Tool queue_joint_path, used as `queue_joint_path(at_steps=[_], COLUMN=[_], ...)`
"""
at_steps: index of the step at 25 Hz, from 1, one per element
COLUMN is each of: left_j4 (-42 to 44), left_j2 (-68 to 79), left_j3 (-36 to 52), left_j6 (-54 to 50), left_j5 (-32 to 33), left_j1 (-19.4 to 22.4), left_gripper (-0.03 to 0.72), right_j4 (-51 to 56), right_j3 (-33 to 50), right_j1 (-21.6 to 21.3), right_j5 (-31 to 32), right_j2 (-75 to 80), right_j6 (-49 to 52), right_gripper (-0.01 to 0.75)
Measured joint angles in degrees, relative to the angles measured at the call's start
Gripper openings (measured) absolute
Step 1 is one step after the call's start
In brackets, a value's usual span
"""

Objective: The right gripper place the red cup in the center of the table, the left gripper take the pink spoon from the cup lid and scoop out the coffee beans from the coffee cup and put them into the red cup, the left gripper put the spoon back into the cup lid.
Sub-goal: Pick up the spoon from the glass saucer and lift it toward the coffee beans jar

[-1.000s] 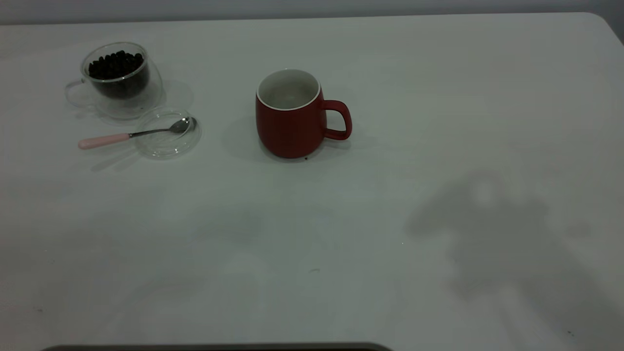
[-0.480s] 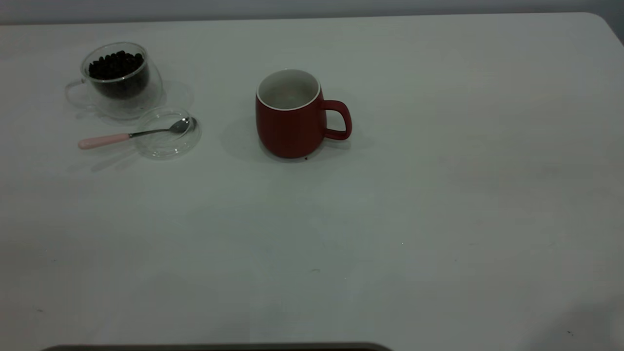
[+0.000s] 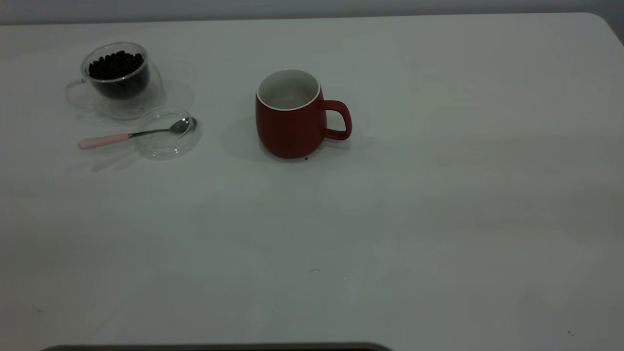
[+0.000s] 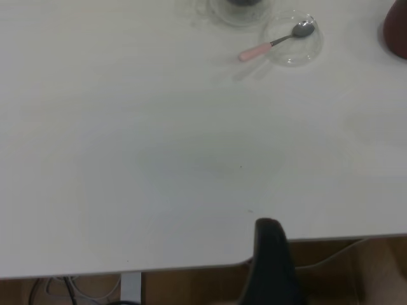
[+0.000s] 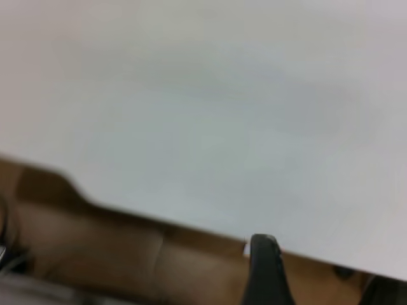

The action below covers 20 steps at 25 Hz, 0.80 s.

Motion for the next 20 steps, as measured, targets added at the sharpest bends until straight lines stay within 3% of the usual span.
queue_joint_path(at_steps=[12, 20], left_j4=[0.0, 0.0], left_j2=[0.0, 0.0], left_j3=[0.0, 0.0], left_j6=[0.0, 0.0], left_j5=[0.0, 0.0], left_j1=[0.0, 0.0], left_gripper=[0.590, 0.590], right_j4=[-1.5, -1.1], right_j3=[0.0, 0.0], right_j1=[-10.6, -10.8], right_j5=[2.3, 2.6], right_j2=[-13.6, -16.4], right_j6=[0.4, -0.7], right_gripper=[0.588, 0.588])
